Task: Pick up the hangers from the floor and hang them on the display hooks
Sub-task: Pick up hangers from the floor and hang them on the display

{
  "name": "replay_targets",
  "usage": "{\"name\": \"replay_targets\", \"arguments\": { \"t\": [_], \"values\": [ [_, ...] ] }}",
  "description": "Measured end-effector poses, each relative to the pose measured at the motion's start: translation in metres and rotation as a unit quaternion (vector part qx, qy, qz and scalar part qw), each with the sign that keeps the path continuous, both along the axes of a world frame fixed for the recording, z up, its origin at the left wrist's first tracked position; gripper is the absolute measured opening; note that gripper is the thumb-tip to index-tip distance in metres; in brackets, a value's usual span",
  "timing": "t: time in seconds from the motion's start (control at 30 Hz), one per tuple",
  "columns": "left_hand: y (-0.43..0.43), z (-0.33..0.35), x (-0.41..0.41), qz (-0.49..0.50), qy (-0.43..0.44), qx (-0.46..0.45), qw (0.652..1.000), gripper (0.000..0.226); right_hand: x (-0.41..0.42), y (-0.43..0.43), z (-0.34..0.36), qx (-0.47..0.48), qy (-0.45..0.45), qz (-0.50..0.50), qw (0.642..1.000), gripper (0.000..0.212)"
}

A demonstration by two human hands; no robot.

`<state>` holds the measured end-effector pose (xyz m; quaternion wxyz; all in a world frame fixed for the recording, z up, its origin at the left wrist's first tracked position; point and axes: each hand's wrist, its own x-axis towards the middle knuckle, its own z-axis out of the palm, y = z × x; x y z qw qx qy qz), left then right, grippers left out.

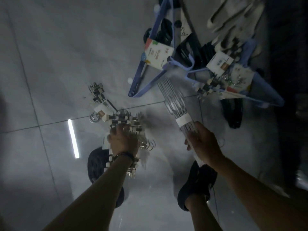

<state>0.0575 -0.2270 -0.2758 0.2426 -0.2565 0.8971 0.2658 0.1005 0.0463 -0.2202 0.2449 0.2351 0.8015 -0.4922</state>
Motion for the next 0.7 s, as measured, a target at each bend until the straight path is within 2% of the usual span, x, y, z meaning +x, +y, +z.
{"name": "replay_targets", "arguments": {
  "t": [0.03,0.07,0.1,0.13,0.17,0.2,0.27,0.33,0.37,0.43,0.5,0.57,0.63,0.7],
  "values": [
    [0.006,0.011,-0.006,0.006,-0.018,0.035,0.999,0.034,-0.007,-0.008,0.007,0.005,0.015,-0.009,1.000,0.012],
    [0.014,0.022,-0.013,0.034,-0.066,0.131,0.989,0.033,-0.013,-0.016,0.012,0.023,0.032,-0.009,0.999,0.018],
    [0.023,0.037,-0.020,0.081,-0.128,0.268,0.952,0.033,-0.018,-0.025,0.016,0.044,0.052,-0.003,0.998,0.023],
    [0.034,0.052,-0.027,0.130,-0.195,0.392,0.890,0.037,-0.021,-0.035,0.019,0.064,0.076,0.010,0.995,0.026],
    [0.044,0.066,-0.032,0.160,-0.236,0.459,0.842,0.047,-0.023,-0.046,0.022,0.077,0.103,0.023,0.991,0.026],
    [0.054,0.077,-0.036,0.163,-0.243,0.484,0.824,0.055,-0.022,-0.057,0.027,0.083,0.127,0.034,0.988,0.024],
    [0.072,0.089,-0.042,0.180,-0.200,0.471,0.840,0.061,-0.015,-0.077,0.039,0.073,0.142,0.052,0.986,0.023],
    [0.082,0.095,-0.048,0.236,-0.147,0.426,0.861,0.068,-0.009,-0.087,0.056,0.014,0.111,0.099,0.989,0.022],
    [0.078,0.092,-0.051,0.270,-0.130,0.409,0.862,0.060,-0.008,-0.086,0.062,-0.021,0.087,0.140,0.986,0.021],
    [0.060,0.089,-0.060,0.341,-0.130,0.415,0.834,0.045,-0.017,-0.076,0.067,-0.059,0.070,0.190,0.977,0.024],
    [0.030,0.081,-0.065,0.333,-0.158,0.421,0.829,0.051,-0.037,-0.063,0.058,-0.013,0.100,0.130,0.986,0.020],
    [-0.001,0.067,-0.062,0.312,-0.181,0.427,0.829,0.048,-0.073,-0.052,0.037,0.079,0.090,0.044,0.992,0.012],
    [-0.024,0.055,-0.056,0.305,-0.206,0.424,0.828,0.034,-0.121,-0.042,0.003,0.140,0.026,0.013,0.990,0.013],
    [-0.042,0.041,-0.049,0.290,-0.220,0.416,0.834,0.027,-0.171,-0.035,-0.035,0.119,-0.079,-0.003,0.990,0.021]
  ]
}}
